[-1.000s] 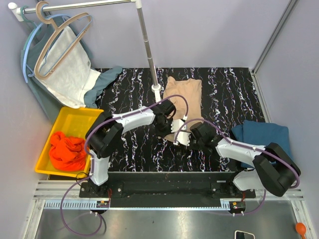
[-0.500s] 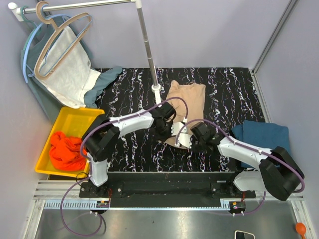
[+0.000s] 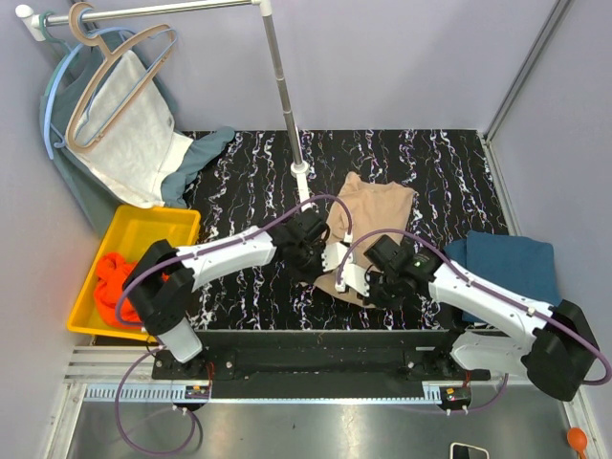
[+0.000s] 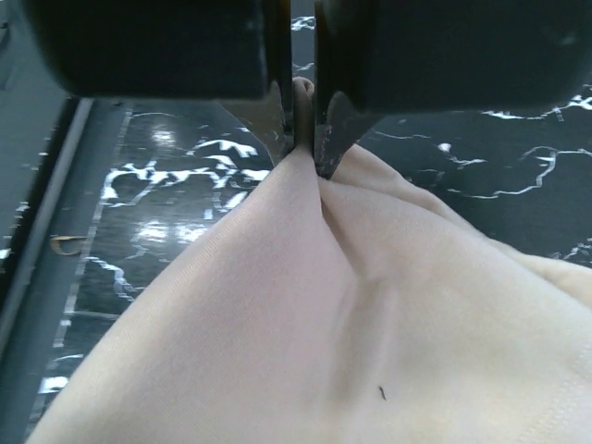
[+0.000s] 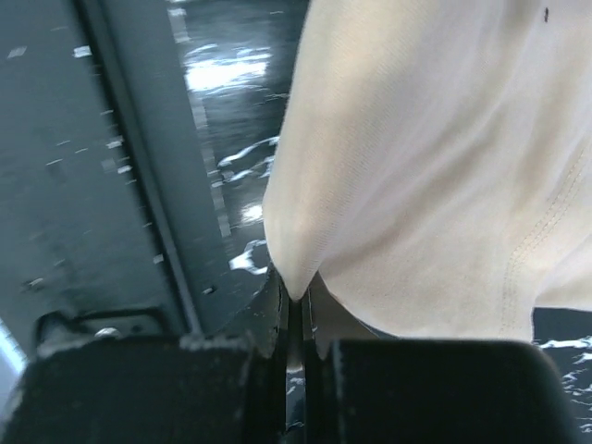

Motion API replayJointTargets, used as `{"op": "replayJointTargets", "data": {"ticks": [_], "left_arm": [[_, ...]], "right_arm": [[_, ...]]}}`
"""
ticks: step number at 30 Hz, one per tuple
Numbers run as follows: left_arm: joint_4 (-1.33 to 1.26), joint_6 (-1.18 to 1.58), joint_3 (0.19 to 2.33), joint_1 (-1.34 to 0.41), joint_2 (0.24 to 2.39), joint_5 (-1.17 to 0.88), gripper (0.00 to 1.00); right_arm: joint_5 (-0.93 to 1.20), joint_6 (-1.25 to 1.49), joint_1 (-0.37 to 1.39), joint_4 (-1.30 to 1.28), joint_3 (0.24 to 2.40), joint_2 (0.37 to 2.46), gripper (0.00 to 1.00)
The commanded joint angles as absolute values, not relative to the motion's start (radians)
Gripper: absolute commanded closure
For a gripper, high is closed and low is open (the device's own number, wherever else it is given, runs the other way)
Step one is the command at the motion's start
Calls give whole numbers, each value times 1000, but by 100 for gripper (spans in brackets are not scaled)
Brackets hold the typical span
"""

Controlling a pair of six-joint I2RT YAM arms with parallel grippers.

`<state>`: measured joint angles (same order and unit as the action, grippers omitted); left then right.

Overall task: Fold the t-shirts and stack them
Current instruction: Fold the tshirt

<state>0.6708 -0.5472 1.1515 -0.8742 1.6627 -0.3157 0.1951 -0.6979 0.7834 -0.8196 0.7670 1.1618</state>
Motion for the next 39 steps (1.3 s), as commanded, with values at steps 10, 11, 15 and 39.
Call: {"op": "replayJointTargets", "data": {"ticks": [10, 11, 15, 39], "left_arm": [[856, -634, 977, -1006, 1352, -252, 100], [856, -635, 977, -1006, 1339, -236, 100], [851, -661, 995, -1005, 1328, -212, 100], [716, -841, 1581, -732, 1801, -282, 100]], "right_arm": [[235, -496, 818, -976, 1012, 1088, 100], [226, -497, 818, -974, 1023, 1089, 100], [152, -529, 818, -973, 1061, 1092, 100], [-77, -604, 753, -842, 980, 1069, 100]]}}
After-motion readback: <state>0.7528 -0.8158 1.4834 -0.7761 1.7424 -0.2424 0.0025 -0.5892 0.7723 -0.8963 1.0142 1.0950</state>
